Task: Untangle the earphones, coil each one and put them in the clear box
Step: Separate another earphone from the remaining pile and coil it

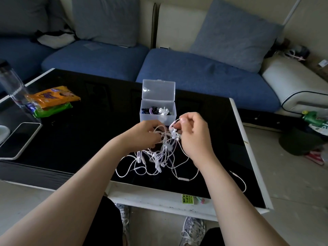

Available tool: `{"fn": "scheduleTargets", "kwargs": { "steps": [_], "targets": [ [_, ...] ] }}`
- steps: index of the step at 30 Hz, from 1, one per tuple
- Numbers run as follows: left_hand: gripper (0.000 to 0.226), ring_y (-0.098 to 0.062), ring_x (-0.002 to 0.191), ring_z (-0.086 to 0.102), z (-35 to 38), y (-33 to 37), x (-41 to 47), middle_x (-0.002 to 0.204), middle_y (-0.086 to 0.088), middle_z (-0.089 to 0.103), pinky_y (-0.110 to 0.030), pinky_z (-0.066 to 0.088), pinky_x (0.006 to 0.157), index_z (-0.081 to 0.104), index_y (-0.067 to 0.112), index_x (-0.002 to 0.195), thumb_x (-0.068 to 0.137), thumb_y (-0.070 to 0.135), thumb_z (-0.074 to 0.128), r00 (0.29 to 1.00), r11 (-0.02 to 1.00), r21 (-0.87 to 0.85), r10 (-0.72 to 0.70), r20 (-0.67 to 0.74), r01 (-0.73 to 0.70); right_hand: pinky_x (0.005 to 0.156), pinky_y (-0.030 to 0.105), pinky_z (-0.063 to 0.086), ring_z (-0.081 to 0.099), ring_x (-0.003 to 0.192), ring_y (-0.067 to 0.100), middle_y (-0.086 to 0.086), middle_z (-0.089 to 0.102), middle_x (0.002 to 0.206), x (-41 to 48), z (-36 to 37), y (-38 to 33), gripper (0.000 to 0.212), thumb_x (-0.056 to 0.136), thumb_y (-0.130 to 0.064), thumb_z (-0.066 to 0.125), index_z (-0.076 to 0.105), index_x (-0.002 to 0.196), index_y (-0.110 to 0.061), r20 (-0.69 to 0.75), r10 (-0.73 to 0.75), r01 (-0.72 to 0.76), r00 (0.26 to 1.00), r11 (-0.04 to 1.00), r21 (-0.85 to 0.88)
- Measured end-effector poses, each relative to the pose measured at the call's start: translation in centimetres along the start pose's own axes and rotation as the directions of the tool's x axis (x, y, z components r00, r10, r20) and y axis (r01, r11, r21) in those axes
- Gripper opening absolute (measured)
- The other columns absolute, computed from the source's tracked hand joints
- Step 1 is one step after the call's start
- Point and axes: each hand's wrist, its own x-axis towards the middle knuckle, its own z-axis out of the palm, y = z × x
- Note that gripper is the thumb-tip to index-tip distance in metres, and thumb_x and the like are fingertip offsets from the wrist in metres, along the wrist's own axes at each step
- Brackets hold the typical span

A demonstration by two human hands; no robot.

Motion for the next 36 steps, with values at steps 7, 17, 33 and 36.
{"fn": "scheduleTargets", "kwargs": {
  "steps": [7, 17, 33, 36],
  "targets": [
    [0.026, -0.015, 0.062, 0.054, -0.3, -0.4, -0.1, 0.075, 0.002, 0.062, -0.026, 0.042, 0.057, 0.075, 0.014, 0.095, 0.103, 0.024, 0.053, 0.996, 0.989, 0.12, -0.077, -0.043, 0.082, 0.064, 0.037, 0.056, 0.077, 0.073, 0.027, 0.004, 0.078, 0.08, 0.2, -1.4, -1.0, 0.023, 0.116, -0.02, 0.037, 0.053, 0.122, -0.003, 0.046, 0.227, -0.229, 0.973, 0.906, 0.357],
    [0.027, -0.014, 0.054, 0.045, -0.3, 0.2, 0.2, 0.06, 0.006, 0.052, -0.026, 0.037, 0.055, 0.074, 0.015, 0.082, 0.097, 0.025, 0.054, 0.979, 0.994, 0.023, -0.099, -0.18, 0.105, 0.092, 0.033, 0.054, 0.066, 0.107, 0.021, -0.002, 0.064, 0.12, -0.6, -1.2, -0.4, 0.036, 0.093, -0.022, 0.059, 0.073, 0.119, -0.042, 0.149, 0.18, -0.089, 0.972, 0.875, -0.475],
    [0.019, -0.007, 0.076, 0.063, -0.8, 0.2, -0.3, 0.103, 0.005, 0.07, -0.031, 0.054, 0.074, 0.07, 0.033, 0.109, 0.09, 0.031, 0.071, 0.996, 0.997, 0.056, 0.054, -0.068, -0.05, 0.065, 0.011, 0.041, 0.063, 0.078, 0.004, -0.006, 0.07, 0.092, -0.5, 0.5, -0.4, 0.016, 0.111, -0.023, 0.052, 0.066, 0.104, -0.018, 0.033, -0.175, 0.178, 0.984, 0.972, -0.151],
    [0.059, -0.007, 0.098, 0.058, -0.4, -0.2, -0.2, 0.122, 0.007, 0.055, -0.029, 0.051, 0.082, 0.047, 0.037, 0.124, 0.079, 0.04, 0.087, 0.985, 0.984, 0.132, 0.137, -0.107, -0.123, 0.065, 0.01, 0.046, 0.07, 0.082, -0.004, -0.004, 0.077, 0.093, -0.5, 0.7, -0.8, 0.018, 0.114, -0.023, 0.042, 0.058, 0.11, -0.016, 0.044, -0.025, 0.026, 0.999, 0.999, -0.03]
  ]
}}
